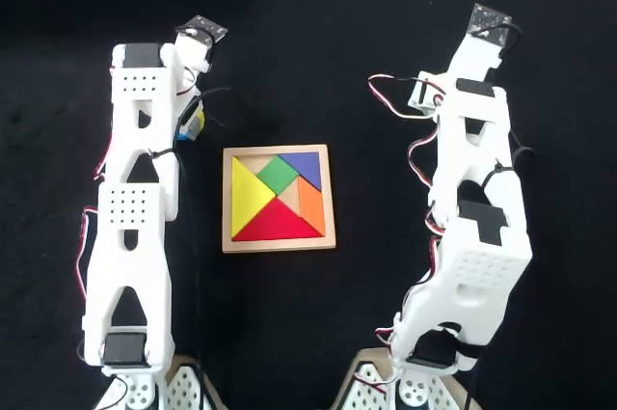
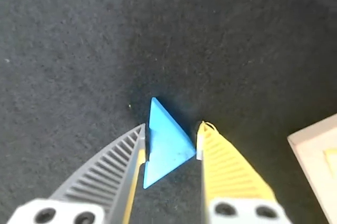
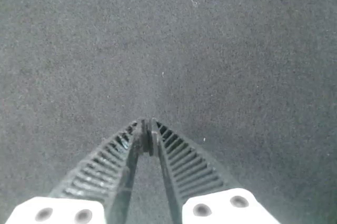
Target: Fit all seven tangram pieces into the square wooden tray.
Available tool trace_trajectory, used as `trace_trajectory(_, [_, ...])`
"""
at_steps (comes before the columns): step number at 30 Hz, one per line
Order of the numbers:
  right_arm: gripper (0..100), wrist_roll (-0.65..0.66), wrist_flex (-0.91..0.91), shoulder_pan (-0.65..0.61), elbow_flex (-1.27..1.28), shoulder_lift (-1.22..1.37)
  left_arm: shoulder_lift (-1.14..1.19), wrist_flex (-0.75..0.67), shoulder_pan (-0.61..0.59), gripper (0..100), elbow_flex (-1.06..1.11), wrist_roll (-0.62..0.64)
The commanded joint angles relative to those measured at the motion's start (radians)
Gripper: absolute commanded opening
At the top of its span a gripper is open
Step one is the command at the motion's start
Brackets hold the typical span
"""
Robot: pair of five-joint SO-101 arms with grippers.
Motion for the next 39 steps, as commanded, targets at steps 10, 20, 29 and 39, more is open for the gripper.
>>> trace_trajectory(10, [1.5,0.002,-0.014,-0.011,-0.058,-0.008,-0.706,0.023,0.203,12,0.470,-0.215])
trace_trajectory(20, [1.4,0.000,-0.011,0.006,-0.059,-0.008,-0.964,-0.189,0.361,12,1.041,-0.374])
trace_trajectory(29, [1.5,0.000,-0.014,0.006,-0.059,-0.008,-0.964,-0.388,0.377,12,1.280,-0.497])
trace_trajectory(39, [1.5,0.000,-0.017,0.006,-0.058,-0.008,-0.974,-0.560,0.349,12,1.368,-0.500])
